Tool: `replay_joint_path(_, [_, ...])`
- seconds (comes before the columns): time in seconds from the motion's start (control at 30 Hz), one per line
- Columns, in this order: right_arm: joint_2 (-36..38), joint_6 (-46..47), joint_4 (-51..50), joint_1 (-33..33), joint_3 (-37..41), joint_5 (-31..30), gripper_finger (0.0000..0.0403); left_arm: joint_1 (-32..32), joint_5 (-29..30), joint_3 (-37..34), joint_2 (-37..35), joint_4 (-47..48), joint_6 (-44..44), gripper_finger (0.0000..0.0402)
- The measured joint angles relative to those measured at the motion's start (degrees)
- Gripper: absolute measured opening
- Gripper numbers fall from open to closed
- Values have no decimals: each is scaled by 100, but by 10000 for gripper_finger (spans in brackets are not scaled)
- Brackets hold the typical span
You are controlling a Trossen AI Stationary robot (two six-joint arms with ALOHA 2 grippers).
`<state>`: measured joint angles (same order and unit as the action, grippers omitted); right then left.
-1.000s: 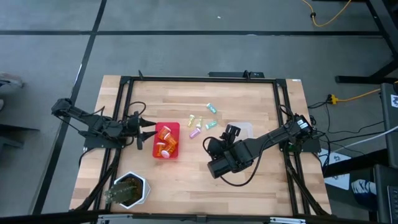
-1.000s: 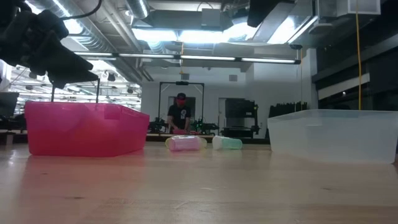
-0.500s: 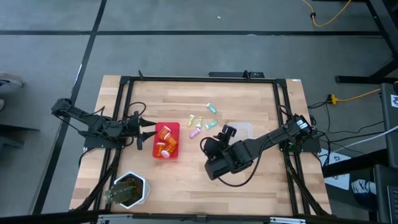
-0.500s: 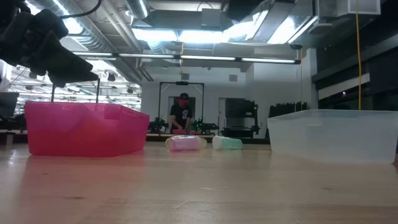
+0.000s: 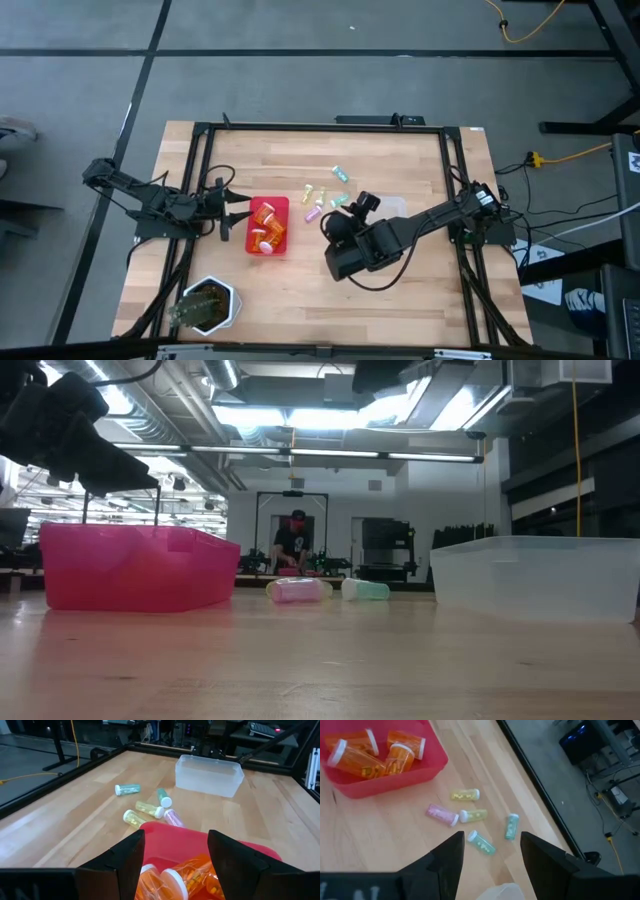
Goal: Pick and place medicine bottles into bin by pill shape (circle, oval)
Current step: Put the small purple pill bottle into the transparent bin
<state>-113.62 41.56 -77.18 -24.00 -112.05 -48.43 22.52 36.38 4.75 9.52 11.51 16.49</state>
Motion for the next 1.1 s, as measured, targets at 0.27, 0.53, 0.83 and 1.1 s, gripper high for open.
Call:
replay_joint_path(0.27, [0,-138,10,78,0,186,197,0,-2,0,0,0,33,212])
replay_joint_path(0.53, [-73,-1442,219,491,0,1454,183,0,0,0,0,0,35,212])
replay_joint_path(0.83, [-259,-3741,1558,1281,0,2452,171,0,-2,0,-1,-4,39,212])
replay_joint_path(1.1, [-267,-4102,1594,2130,0,2941,196,0,-4,0,-2,-28,42,212])
